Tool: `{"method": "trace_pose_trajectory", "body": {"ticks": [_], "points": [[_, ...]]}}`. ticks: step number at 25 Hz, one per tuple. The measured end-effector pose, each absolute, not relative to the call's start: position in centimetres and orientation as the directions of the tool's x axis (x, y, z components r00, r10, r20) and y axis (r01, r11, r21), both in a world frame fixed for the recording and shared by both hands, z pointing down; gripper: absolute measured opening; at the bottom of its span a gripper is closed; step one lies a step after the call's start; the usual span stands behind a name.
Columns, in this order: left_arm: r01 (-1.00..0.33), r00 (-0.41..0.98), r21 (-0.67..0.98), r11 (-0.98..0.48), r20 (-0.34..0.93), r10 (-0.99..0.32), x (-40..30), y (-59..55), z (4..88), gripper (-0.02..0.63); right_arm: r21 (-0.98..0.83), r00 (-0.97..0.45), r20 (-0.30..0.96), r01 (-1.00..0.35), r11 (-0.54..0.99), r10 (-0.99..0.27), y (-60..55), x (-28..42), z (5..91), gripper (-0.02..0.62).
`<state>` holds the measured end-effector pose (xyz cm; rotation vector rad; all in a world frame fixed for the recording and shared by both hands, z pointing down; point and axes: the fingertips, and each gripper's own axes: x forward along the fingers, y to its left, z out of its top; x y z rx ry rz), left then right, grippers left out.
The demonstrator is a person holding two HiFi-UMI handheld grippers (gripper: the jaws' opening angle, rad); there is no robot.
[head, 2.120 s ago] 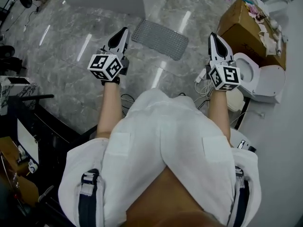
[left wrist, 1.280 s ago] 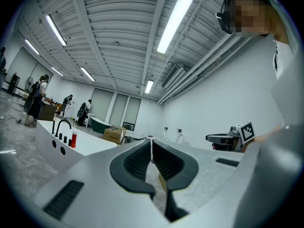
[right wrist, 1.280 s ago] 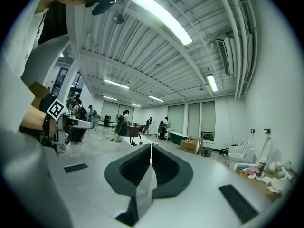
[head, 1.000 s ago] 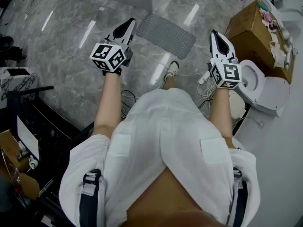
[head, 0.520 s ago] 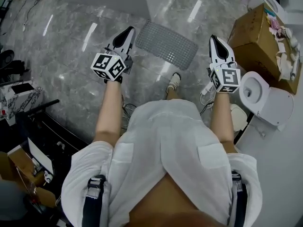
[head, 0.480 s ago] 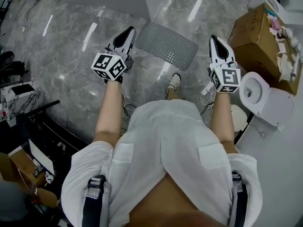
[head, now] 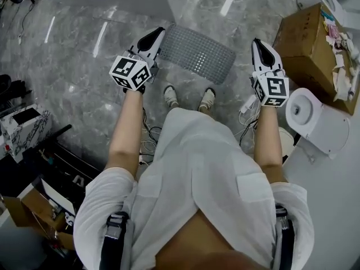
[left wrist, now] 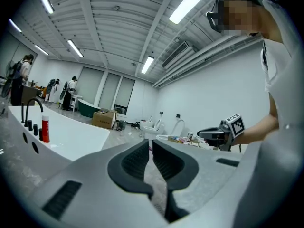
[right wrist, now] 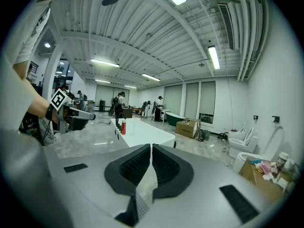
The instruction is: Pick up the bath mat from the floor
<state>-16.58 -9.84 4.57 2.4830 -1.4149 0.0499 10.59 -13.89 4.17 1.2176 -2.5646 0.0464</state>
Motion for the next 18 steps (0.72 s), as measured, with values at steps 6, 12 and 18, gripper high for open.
{"method": "trace_pose_trajectory", "body": {"ticks": [6,12,18], "points": [[-0.802,0.59,0.269,-0.533,0.214,-0.779,-19.3,-13.9,8.7,0.018,0.101,-0.521,0.363,-0.802,0.589,-0.772,-16.2,8.2,7.5,0.031],[-0.758,0.65,0.286,-0.586,0.259,-0.715,-21.6,-17.2,11.5,0.018,0.087,-0.452,0.404,-0.847,0.525,-0.795,-16.9,5.8,10.0,0.032],[-0.727,0.687,0.279,-0.627,0.308,-0.659,-22.8,-19.1,14.0,0.018,0.063,-0.426,0.445,-0.863,0.502,-0.788,-17.0,4.4,13.6,0.032]]}}
